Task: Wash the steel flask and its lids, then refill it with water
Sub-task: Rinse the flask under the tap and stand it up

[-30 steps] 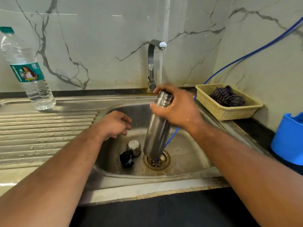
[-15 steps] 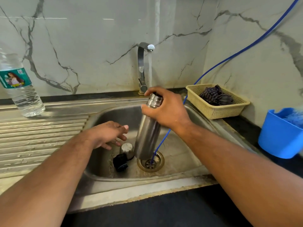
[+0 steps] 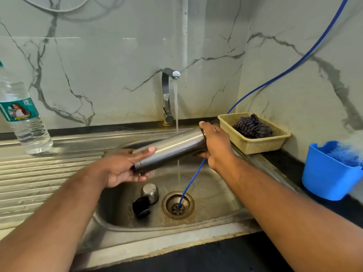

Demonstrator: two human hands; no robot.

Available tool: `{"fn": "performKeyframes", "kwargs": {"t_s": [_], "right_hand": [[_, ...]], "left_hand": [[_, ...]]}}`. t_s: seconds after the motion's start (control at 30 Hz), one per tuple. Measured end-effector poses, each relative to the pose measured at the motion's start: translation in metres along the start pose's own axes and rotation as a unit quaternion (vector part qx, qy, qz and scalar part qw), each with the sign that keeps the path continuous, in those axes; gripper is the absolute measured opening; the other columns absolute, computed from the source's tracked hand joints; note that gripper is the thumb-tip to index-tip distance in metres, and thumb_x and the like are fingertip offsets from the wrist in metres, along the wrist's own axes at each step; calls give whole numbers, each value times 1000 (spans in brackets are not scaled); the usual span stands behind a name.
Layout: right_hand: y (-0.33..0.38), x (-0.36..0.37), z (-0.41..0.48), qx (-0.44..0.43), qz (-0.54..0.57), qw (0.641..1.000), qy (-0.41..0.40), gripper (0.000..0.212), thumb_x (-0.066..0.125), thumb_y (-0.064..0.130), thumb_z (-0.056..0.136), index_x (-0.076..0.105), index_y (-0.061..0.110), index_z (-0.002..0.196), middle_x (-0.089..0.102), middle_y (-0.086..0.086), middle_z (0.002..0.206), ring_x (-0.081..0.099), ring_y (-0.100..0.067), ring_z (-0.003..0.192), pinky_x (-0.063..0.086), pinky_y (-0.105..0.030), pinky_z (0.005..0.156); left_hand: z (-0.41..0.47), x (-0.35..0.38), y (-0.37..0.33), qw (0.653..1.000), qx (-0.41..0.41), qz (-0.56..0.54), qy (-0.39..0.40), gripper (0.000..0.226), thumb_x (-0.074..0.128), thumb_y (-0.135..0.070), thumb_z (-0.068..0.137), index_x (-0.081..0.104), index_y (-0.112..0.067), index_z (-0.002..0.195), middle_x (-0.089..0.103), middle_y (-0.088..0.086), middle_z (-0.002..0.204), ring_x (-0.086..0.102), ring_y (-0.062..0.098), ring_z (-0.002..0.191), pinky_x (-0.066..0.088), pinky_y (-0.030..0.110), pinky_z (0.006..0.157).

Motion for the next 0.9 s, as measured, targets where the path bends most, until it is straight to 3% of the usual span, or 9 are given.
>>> {"fn": "performKeyframes", "kwargs": {"t_s": [0.07,0.2,0.3,0.4,0.53,0.63,0.7,0.77,0.9], "right_hand": [[-12,-2,4,50,-53,997,7,22,67,29,97,61,16,114,67,-14,109,69,-30,97,64,-45,61],[-54,0,-5,202,-236,943,120,16,54,27,104,58,12,104,64,-17,102,68,-32,86,61,-52,81],[-76,8,-16,245,-348,875,232,29,48,37,107,61,11,103,65,-15,102,67,-32,88,54,-50,94],[-85,19,-24,251,-347,859,280,33,43,38,110,60,10,107,64,-15,115,66,-42,104,51,-54,105],[-85,26,-25,227,-359,850,312,30,38,29,111,61,10,109,67,-18,121,68,-45,110,52,-54,104],[-80,27,-26,188,-395,834,337,27,43,11,103,64,7,120,70,-17,121,69,-41,113,55,-53,101],[-74,34,-28,122,-440,812,365,35,55,3,94,63,16,125,71,-15,122,69,-32,116,55,-49,97],[-67,42,-32,48,-461,801,380,46,74,9,86,59,21,127,70,-10,122,67,-24,115,55,-42,95],[-36,58,-33,-111,-395,852,324,72,93,37,71,58,22,132,72,7,115,68,-9,106,57,-31,96]], "left_hand": [[4,-12,-5,996,35,-30,-71,68,87,-46,62,55,-18,115,57,11,120,65,31,99,61,36,74],[2,-23,-22,977,125,-50,-164,78,87,-47,65,56,-19,131,58,8,124,60,21,100,59,34,75],[-11,-17,-38,956,201,29,-211,77,86,-55,63,59,-29,130,61,2,119,63,21,104,57,33,72],[-24,-6,-55,917,273,139,-255,68,85,-60,69,60,-39,128,61,-7,116,63,15,102,56,31,70],[-36,6,-69,867,331,238,-286,70,81,-66,69,58,-41,130,54,-9,124,58,7,106,56,28,83],[-43,19,-75,837,363,286,-295,72,81,-64,70,58,-37,132,52,-8,120,55,6,104,43,13,77],[-49,28,-79,820,384,305,-295,72,83,-60,70,58,-35,133,50,-9,117,52,1,100,38,7,77],[-57,37,-83,799,413,325,-294,73,84,-59,70,57,-35,134,49,-9,118,52,2,102,36,4,80],[-77,47,-97,752,488,321,-306,79,81,-63,67,56,-33,136,49,-6,120,51,-3,101,39,2,85]]}}
Point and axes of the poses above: each hand's wrist, its own z-axis towards the middle knuckle, its own x-axis out of the palm, y = z × x, the point moved 7 cm from there along z, towards the middle knuckle
